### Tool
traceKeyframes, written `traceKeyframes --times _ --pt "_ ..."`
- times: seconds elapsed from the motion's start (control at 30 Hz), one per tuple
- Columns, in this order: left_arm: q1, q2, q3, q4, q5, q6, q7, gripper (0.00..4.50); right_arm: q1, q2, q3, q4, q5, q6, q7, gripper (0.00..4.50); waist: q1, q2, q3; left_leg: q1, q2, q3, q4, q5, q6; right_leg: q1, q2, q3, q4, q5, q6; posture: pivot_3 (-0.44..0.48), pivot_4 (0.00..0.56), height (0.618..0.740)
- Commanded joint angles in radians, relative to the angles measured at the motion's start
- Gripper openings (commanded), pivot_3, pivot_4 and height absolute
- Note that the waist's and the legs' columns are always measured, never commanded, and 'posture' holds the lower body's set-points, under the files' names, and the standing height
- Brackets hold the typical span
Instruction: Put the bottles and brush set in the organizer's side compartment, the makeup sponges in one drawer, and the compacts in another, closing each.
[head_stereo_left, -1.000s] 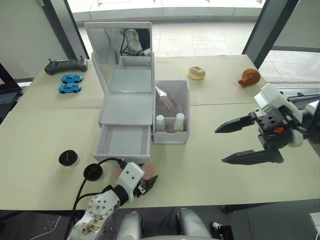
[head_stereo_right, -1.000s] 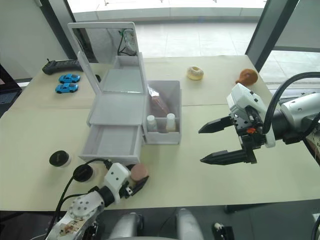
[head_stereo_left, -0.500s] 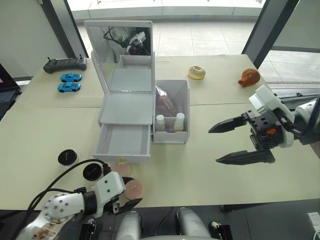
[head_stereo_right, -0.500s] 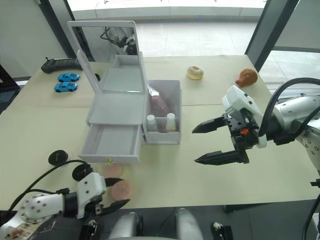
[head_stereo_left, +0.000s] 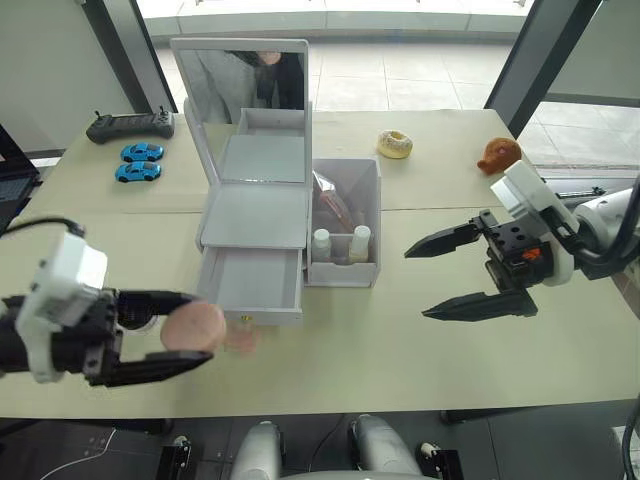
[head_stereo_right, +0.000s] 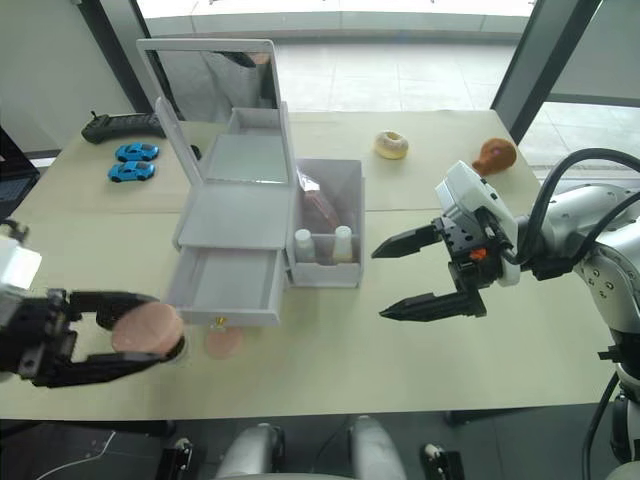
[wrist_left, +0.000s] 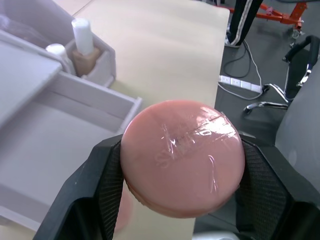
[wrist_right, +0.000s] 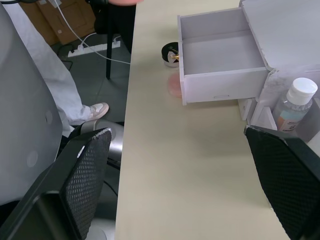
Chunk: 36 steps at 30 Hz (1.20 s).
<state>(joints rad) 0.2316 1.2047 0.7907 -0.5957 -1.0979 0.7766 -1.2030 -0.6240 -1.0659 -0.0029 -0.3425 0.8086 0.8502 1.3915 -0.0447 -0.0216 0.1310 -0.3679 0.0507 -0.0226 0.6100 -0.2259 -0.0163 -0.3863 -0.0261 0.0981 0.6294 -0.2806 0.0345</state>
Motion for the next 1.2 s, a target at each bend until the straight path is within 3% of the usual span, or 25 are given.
traceKeyframes --times 0.03,0.17,0.27,0.43,0.57,0.8,1.2 --pt "-0.117 0.044 -0.055 0.116 0.043 -0.027 0.012 2.95 -0.012 0.008 -0.041 -0.026 -0.009 -0.029 -0.038 4.50 -0.001 0.000 0.000 0.000 0.000 0.000 0.000 0.000 0.000 0.000 0.001 0.000 0.000 0.000 0.000 0.000 0.150 0.740" --pt "-0.254 0.154 -0.190 0.269 0.121 -0.037 -0.049 2.95 -0.002 0.002 -0.079 -0.050 0.023 0.060 -0.152 4.50 -0.001 0.000 0.000 0.000 0.000 -0.001 -0.001 0.000 0.000 -0.001 0.001 0.000 0.001 0.000 0.000 0.000 0.150 0.740" --pt "-0.381 0.188 -0.319 0.355 0.179 -0.088 -0.100 2.95 -0.011 0.014 -0.133 -0.061 0.085 0.136 -0.238 4.50 0.001 -0.001 0.001 -0.001 0.000 -0.001 -0.001 0.000 0.000 -0.002 0.001 0.000 0.001 0.000 -0.001 0.000 0.150 0.740" --pt "-0.595 0.100 -0.600 0.400 0.324 -0.175 -0.144 2.95 0.033 0.015 -0.204 -0.148 0.146 0.189 -0.350 4.50 0.003 0.000 0.001 -0.001 -0.001 -0.001 -0.002 0.000 0.000 -0.001 0.001 0.001 0.000 0.000 -0.001 0.000 0.150 0.740" --pt "-0.704 -0.004 -0.769 0.497 0.540 -0.355 -0.167 2.95 0.110 -0.007 -0.257 -0.208 0.174 0.201 -0.389 4.50 0.002 -0.002 0.000 -0.002 0.000 -0.001 -0.001 0.000 0.000 -0.001 0.002 0.001 0.001 0.001 -0.001 0.000 0.150 0.740" --pt "-0.756 -0.138 -0.833 0.588 0.642 -0.470 -0.205 2.95 0.110 -0.012 -0.295 -0.238 0.339 0.260 -0.446 4.50 0.001 -0.002 0.000 -0.002 0.000 -0.002 0.000 0.000 0.000 -0.001 0.003 0.002 0.001 0.002 -0.003 0.000 0.150 0.740" --pt "-0.718 -0.106 -0.801 0.546 0.638 -0.421 -0.285 2.95 0.107 -0.019 -0.255 -0.223 0.349 0.224 -0.474 4.50 0.000 -0.002 0.000 -0.002 0.000 -0.002 0.000 0.000 0.000 0.000 0.003 0.002 0.002 0.001 0.000 0.000 0.150 0.740"
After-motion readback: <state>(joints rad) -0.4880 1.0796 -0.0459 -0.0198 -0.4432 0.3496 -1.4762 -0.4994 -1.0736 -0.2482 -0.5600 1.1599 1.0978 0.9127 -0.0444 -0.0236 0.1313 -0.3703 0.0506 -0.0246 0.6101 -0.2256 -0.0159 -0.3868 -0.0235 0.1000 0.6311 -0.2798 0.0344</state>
